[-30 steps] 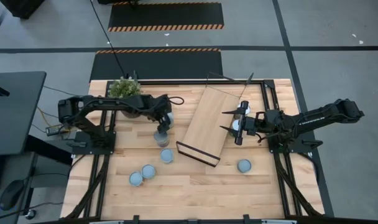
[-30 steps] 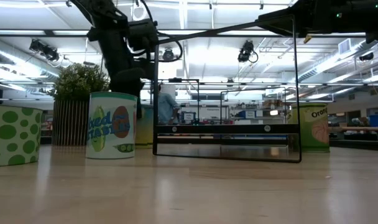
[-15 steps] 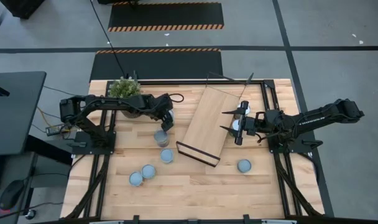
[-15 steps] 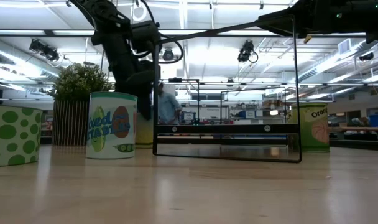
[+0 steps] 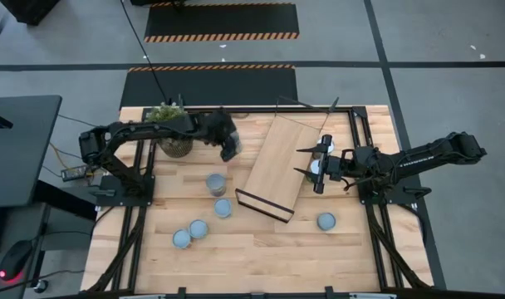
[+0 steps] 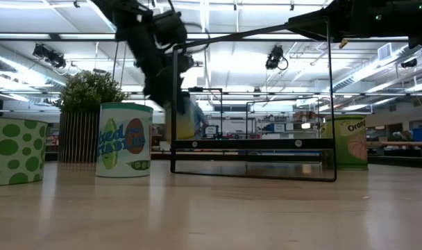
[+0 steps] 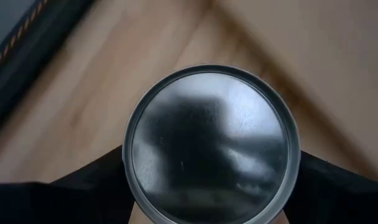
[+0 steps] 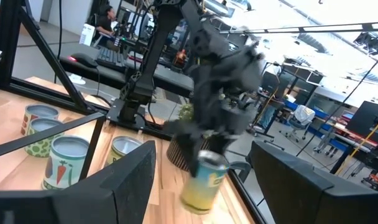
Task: Pick and place cans onto a shelf
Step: Put the canned carrots on the shelf
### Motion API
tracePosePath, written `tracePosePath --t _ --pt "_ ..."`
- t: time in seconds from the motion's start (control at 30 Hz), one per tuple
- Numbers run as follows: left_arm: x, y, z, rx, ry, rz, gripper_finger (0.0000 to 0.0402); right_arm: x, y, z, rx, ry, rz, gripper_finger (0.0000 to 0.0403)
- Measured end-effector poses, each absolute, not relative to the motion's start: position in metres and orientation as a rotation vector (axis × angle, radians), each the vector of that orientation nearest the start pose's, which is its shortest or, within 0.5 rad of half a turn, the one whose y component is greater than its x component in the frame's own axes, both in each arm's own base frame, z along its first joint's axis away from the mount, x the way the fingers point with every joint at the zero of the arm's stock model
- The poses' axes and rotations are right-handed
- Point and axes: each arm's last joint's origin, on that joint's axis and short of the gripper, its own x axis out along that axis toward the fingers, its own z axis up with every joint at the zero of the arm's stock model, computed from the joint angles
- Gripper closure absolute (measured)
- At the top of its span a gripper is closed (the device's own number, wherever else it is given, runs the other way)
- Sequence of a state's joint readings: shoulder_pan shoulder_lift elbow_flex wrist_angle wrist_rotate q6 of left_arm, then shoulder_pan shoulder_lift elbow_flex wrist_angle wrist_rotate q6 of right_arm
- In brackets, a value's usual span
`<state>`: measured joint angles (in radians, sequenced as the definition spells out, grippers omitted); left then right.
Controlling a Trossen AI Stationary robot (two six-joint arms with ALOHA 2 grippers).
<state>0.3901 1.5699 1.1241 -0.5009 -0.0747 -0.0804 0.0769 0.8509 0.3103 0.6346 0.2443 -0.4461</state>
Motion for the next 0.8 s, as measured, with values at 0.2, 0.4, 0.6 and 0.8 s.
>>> tracePosePath --t 0.2,0.4,0.6,0.8 --pt "0.329 0.155 0.268 -0.193 0.849 0.388 0.0089 0.182 0.006 0.236 -0.427 -0.049 -0.204 0.0133" --pt "0.377 0.178 0.281 -0.097 0.869 0.28 0.0089 0.179 0.003 0.233 -0.441 0.031 -0.36 0.0133" --pt "0.412 0.192 0.284 0.019 0.904 0.13 0.0088 0.167 0.006 0.235 -0.448 0.08 -0.4 0.0133" --pt "0.429 0.193 0.27 0.141 0.868 -0.149 0.0088 0.157 0.004 0.234 -0.397 0.11 -0.397 0.0133"
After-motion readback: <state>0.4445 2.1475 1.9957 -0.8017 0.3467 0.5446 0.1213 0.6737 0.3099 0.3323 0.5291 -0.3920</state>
